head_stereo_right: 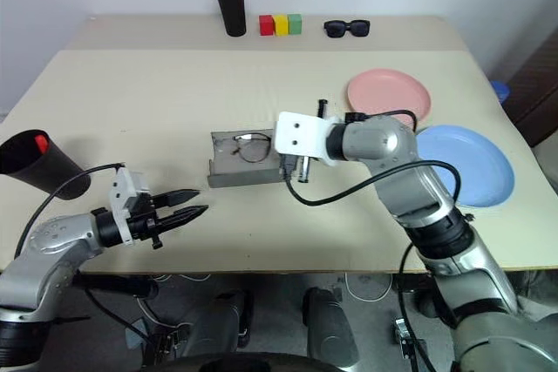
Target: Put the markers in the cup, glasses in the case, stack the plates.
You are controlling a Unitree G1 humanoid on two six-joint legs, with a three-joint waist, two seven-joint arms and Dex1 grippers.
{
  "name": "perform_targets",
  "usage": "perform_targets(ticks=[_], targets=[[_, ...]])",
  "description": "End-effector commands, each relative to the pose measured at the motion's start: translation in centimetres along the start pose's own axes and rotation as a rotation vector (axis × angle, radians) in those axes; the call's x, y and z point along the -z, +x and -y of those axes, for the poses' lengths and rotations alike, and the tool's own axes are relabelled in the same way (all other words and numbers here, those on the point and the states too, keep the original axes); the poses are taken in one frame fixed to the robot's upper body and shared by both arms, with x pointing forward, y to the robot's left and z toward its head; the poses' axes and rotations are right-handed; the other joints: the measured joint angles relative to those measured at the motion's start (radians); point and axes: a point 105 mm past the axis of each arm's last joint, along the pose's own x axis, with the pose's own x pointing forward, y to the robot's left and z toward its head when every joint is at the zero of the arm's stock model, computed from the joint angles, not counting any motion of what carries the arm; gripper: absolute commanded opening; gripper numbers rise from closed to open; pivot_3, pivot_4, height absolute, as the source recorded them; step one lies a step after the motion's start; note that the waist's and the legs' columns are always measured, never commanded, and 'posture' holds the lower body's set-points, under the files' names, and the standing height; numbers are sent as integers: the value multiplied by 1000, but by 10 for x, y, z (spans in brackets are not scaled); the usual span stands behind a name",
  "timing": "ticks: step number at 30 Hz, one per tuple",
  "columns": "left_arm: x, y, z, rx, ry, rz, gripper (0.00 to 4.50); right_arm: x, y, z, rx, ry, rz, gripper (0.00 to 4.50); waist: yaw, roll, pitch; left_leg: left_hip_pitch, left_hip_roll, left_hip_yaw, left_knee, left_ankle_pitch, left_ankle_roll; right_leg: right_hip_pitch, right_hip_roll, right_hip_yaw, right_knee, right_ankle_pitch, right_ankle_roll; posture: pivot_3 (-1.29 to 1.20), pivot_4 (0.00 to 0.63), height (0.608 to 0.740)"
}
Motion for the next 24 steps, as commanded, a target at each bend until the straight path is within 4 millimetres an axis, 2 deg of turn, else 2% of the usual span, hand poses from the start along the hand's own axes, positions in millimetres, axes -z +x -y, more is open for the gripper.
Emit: perform_targets(ticks=[1, 5, 8, 13, 18, 24], targets=[[-15, -9, -5, -36, 44, 45, 1909, -19, 22, 10, 16, 22, 60, 18, -5, 0, 0, 0, 0, 0, 0, 0, 0, 0, 0, 0, 0, 0, 0, 0, 150, 740], [-23, -8, -3, -45, 46, 69, 1909, -8, 51, 8, 24, 72, 33, 18, -3, 0, 0, 0, 0, 0, -1, 0, 0, -1, 0, 0, 1, 0, 0, 0, 150, 740], [-27, -8, 0, -50, 43, 84, 1909, 6, 59, 3, 25, 97, -6, 18, -2, 0, 0, -1, -1, 0, -1, 0, -1, -2, -1, 0, 0, 1, 0, 0, 150, 740], [-31, -11, 1, -66, 40, 90, 1909, 28, 48, -10, -4, 96, -83, 18, -3, 0, 0, -2, -1, 0, -2, 0, -1, -4, -1, 0, 1, 1, 0, 0, 150, 740], [-32, -10, 0, -70, 40, 85, 1909, 33, 36, -23, -50, 92, -113, 18, -7, 0, 0, -2, -1, 1, -2, 0, -1, -4, 1, 0, 1, 1, 0, 0, 150, 740], [-33, -5, -1, -59, 39, 86, 1909, 39, 40, -22, -21, 105, -143, 18, -7, 0, 0, -2, -1, 1, -2, 0, -1, -4, 1, 0, 1, 1, 0, 0, 150, 740]])
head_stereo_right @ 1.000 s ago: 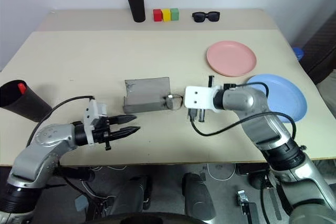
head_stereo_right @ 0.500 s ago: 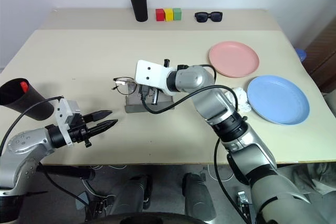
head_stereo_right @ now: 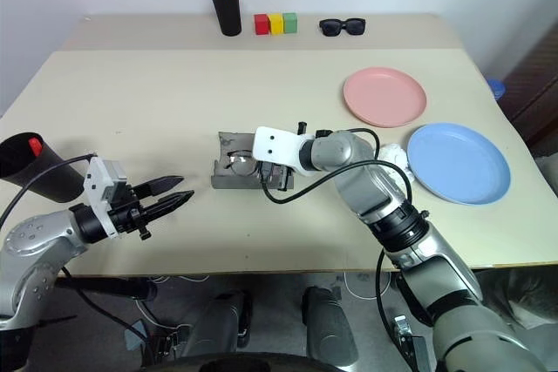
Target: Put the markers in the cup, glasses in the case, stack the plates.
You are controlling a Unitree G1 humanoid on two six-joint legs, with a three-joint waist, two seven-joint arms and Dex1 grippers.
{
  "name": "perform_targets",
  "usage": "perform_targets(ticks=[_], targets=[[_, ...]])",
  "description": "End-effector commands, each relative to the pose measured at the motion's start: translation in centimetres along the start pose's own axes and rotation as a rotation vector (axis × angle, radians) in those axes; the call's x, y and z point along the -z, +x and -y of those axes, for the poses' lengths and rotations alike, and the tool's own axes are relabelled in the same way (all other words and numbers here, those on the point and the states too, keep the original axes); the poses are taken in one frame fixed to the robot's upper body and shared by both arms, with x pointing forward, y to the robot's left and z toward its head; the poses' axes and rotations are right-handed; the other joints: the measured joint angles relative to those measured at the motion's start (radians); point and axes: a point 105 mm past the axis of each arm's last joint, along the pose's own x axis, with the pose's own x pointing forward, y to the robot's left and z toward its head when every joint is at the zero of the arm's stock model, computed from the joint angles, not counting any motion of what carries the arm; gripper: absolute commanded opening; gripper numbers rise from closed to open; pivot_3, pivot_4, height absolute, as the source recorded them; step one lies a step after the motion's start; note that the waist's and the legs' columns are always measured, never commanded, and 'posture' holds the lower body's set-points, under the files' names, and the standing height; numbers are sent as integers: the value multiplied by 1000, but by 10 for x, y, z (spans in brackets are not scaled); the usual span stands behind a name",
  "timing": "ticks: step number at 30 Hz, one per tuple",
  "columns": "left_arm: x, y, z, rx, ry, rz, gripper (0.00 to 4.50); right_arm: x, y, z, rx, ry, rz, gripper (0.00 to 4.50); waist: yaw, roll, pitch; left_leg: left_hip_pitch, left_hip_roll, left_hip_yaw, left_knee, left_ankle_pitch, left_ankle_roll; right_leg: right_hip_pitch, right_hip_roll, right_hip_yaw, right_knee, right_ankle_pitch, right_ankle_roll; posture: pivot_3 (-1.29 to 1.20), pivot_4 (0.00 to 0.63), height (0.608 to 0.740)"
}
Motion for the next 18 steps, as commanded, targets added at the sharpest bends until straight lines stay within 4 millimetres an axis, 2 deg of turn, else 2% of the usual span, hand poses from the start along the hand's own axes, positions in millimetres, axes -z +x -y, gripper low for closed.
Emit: perform_targets(ticks=[1, 7, 12, 13, 14, 16, 18], targets=[[-8, 2, 1, 15, 25, 12, 1909, -7, 2, 4, 32, -15, 13, 18, 0, 0, 0, 0, 0, 0, 0, 0, 0, 0, 0, 0, 0, 0, 0, 0, 150, 740], [-7, 3, 2, 24, 20, 10, 1909, -7, 6, 13, 75, 11, 7, 18, 0, 0, 0, 0, 0, 0, 0, 0, 0, 0, 0, 0, 0, 0, 0, 0, 150, 740], [0, 0, 3, 25, 11, 3, 1909, -8, 7, 9, 58, 17, 18, 18, 0, 0, 0, 0, 0, 0, 0, 0, 0, 0, 0, 0, 0, 0, 0, 0, 150, 740], [1, -1, 3, 25, 10, 2, 1909, -9, 7, 8, 51, 21, 23, 621, 0, 0, 0, 0, 0, 0, 0, 0, 0, 0, 0, 0, 0, 0, 0, 0, 150, 740], [2, -2, 2, 24, 9, 1, 1909, -10, 6, 7, 45, 26, 28, 843, 0, 0, 0, 0, 0, 0, 0, 0, 0, 0, 0, 0, 0, 0, 0, 0, 150, 740], [4, -3, 0, 20, 6, 0, 1909, -13, 5, 8, 44, 24, 37, 1696, 0, 0, 0, 0, 0, 0, 0, 0, 0, 0, 0, 0, 0, 0, 0, 0, 150, 740], [7, -4, -3, 8, -17, 1, 1909, -19, 0, 10, 51, 2, 58, 2742, 0, 0, 0, 0, 0, 0, 0, 0, 0, 0, 0, 0, 0, 0, 0, 0, 150, 740]])
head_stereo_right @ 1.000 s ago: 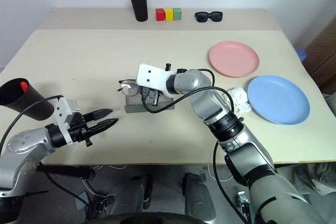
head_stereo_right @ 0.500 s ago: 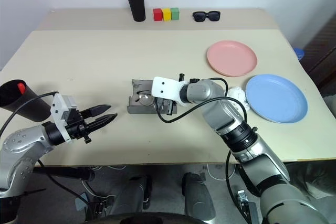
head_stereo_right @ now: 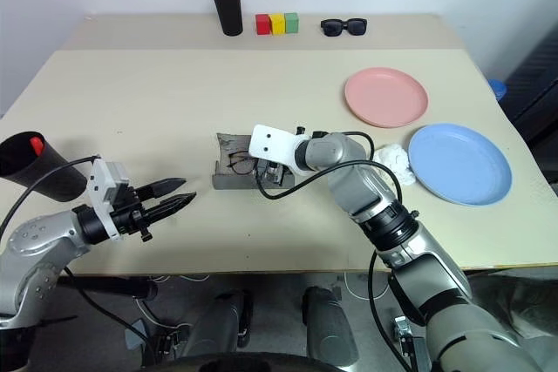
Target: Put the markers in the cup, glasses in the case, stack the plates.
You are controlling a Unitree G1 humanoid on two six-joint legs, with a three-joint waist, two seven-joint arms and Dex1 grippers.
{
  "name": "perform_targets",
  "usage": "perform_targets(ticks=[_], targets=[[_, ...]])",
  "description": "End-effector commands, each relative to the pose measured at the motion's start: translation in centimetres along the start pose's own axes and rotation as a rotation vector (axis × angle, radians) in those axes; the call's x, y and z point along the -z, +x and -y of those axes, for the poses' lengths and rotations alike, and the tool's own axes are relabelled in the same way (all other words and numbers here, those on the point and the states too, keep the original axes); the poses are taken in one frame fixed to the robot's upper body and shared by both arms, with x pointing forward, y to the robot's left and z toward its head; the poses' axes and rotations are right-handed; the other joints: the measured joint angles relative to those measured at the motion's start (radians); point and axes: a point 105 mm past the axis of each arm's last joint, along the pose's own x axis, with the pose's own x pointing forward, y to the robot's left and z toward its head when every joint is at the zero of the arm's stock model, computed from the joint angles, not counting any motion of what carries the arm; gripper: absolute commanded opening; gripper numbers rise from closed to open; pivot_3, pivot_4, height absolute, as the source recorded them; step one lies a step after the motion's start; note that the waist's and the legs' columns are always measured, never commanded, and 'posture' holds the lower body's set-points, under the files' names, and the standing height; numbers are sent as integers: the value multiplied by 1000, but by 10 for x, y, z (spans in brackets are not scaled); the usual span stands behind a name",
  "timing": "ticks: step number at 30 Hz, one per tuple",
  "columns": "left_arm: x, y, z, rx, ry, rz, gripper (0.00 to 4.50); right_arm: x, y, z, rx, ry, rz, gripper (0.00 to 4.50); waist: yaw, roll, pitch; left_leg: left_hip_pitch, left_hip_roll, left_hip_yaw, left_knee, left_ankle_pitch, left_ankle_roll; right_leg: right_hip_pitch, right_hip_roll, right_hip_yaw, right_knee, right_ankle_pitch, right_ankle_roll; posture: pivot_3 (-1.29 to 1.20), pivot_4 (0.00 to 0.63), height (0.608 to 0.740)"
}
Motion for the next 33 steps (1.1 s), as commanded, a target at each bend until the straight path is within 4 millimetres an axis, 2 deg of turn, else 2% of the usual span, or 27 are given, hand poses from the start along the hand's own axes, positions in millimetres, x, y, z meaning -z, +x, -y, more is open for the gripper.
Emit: perform_targets(ticks=[1, 2, 4, 6, 9, 14, 21, 24, 27, 30, 33], targets=[[-2, -2, -5, -12, 0, 22, 1909, -25, -13, 9, 28, -59, 83, 3199, 0, 0, 0, 0, 0, 0, 0, 0, 0, 0, 0, 0, 0, 0, 0, 0, 150, 740], [-3, -2, -6, -17, -12, 30, 1655, -27, -16, 9, 27, -66, 93, 3711, 1, 0, 0, 0, 0, 0, 0, 0, 0, 0, 0, 0, 0, 0, 0, 0, 150, 740], [-4, 0, -11, -29, -50, 44, 1085, -30, -21, 11, 31, -66, 109, 3729, 1, 0, 0, 0, 0, 0, 0, 0, 0, 0, 0, 0, 0, 0, 0, 0, 150, 740], [-11, 7, -15, -29, -57, 63, 75, -30, -32, 14, 50, -63, 127, 3729, 5, 0, 0, 0, 0, 0, 0, 0, 0, 0, 0, 0, 0, 0, 0, 0, 150, 740], [-28, 25, -19, -12, -65, 116, 30, -25, -49, 10, 51, -93, 149, 3729, 13, -1, 0, -1, 0, -1, 1, 0, 0, 0, 0, 0, 0, 0, 0, 0, 150, 740], [-61, 68, -31, 15, -39, 158, 30, -10, -80, -6, 23, -115, 151, 3729, 10, -2, 0, 0, -2, -2, 2, 0, 0, 3, -1, -1, -1, 0, 1, 0, 150, 740], [-85, 138, -44, 71, 87, 29, 30, 11, -105, -11, 68, -55, 88, 3729, 3, -1, 0, 1, -2, -3, 1, 0, 0, 3, 2, -1, 0, 2, 5, 0, 150, 740], [-86, 161, -59, 56, 79, -48, 30, 15, -116, -18, 68, -29, 73, 3729, 7, -1, 0, 0, -2, -3, 1, 0, 0, 3, 2, -1, -1, 2, 5, 0, 150, 740], [-80, 175, -72, 31, 55, -130, 30, 18, -124, -24, 80, -5, 54, 3729, 3, -2, 0, -1, -3, -3, 2, 0, 0, 3, 1, -1, -1, 2, 6, 0, 150, 740], [-70, 180, -71, 86, 68, -217, 30, 22, -130, -28, 99, 17, 29, 3729, 3, -2, 0, -1, -3, -3, 1, 0, 0, 2, 1, -1, 0, 1, 7, 0, 150, 740], [-62, 176, -68, 160, 94, -279, 30, 24, -136, -32, 108, 50, 20, 3729, 3, -2, 0, -1, -2, -3, 1, 0, 0, 2, 1, -1, 0, 1, 7, 0, 150, 740]])
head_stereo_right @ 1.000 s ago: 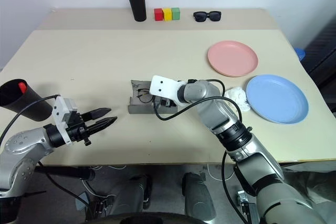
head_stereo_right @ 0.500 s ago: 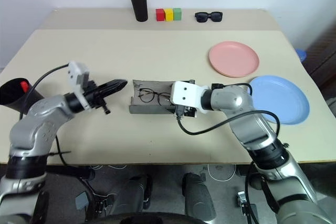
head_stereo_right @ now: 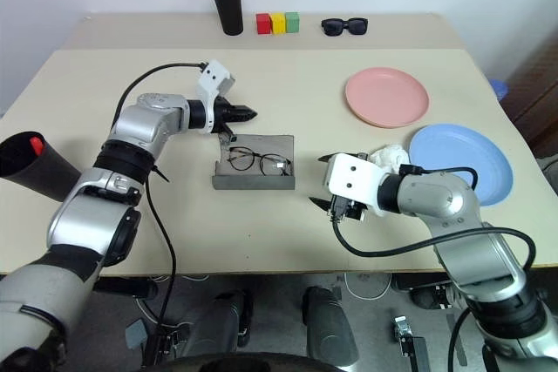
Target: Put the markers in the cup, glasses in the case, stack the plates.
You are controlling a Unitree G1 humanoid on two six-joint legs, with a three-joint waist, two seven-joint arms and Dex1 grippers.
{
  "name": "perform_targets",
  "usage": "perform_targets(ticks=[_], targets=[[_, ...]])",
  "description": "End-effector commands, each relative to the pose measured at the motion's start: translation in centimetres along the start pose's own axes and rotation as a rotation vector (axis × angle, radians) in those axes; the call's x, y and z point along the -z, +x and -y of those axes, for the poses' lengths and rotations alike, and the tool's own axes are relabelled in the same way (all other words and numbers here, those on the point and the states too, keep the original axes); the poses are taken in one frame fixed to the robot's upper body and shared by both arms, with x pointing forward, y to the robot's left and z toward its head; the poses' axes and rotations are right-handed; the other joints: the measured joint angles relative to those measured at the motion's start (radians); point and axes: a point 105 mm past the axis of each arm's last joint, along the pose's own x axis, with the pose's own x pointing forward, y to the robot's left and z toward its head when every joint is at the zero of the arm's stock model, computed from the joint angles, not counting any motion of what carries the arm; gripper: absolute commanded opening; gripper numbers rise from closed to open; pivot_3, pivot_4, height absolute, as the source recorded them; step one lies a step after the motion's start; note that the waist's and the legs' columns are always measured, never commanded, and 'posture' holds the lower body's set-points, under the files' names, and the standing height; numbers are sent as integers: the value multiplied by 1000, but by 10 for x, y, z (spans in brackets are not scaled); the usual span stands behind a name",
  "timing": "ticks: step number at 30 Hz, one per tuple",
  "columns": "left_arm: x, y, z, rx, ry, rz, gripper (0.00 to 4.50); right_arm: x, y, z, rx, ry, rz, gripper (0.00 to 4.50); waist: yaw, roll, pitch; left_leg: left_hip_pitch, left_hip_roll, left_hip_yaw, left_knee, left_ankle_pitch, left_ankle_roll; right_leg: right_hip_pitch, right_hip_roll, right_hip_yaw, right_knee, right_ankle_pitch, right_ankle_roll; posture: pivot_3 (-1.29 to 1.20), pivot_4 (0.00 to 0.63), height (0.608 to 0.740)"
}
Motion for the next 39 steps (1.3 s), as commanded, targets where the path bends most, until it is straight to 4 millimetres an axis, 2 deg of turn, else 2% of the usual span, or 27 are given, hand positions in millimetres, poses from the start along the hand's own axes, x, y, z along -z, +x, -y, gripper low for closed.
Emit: perform_targets(ticks=[1, 6, 13, 23, 30, 33, 36, 39], targets=[[-2, -5, 1, 67, 75, -47, 30, -10, -14, 1, 37, -5, 18, 3729, 2, 0, 0, 0, 0, 0, 0, 0, 0, 0, 0, 0, 0, 0, 0, 0, 150, 740], [9, -11, 3, 120, 98, -97, 30, -4, -21, -8, 20, 45, 9, 3729, 4, 0, 0, -1, 0, 0, 1, 0, 0, 0, -1, 0, 0, 0, 0, 0, 150, 740], [9, -22, 10, 176, 142, -73, 30, 3, -19, 5, 93, 108, 33, 3729, 3, 0, 0, -1, 0, 0, 1, 0, 0, 0, -1, 0, 0, 0, 0, 0, 150, 740], [23, -48, 39, 255, 192, -31, 30, 11, -12, 8, 127, 324, 162, 3729, 4, 0, 0, -1, 1, 0, 1, 0, 0, 0, -1, 0, 1, 0, 0, 0, 150, 740], [32, -57, 54, 279, 205, -30, 30, 21, -6, 13, 159, 348, 163, 3729, 5, 0, 0, 0, 1, 0, 1, 0, 0, 0, -1, 0, 1, 0, 0, 0, 150, 740], [41, -58, 57, 272, 254, -49, 30, 25, -5, 26, 217, 342, 148, 3729, 2, 0, 0, 0, 1, 0, 1, 0, 0, 0, 0, 0, 1, 0, 0, 0, 150, 740], [16, -60, 64, 244, 252, 157, 30, 41, -4, 58, 374, 288, 61, 3729, 3, 1, 0, 1, 1, 1, 1, 0, 0, 0, -1, 1, 1, 0, -1, 0, 150, 740], [3, -65, 80, 268, 217, 300, 30, 54, 1, 78, 451, 254, -15, 3729, 4, 1, 0, 0, 1, 1, 2, 0, 0, 0, -1, 1, 1, -1, -4, 0, 150, 740]])
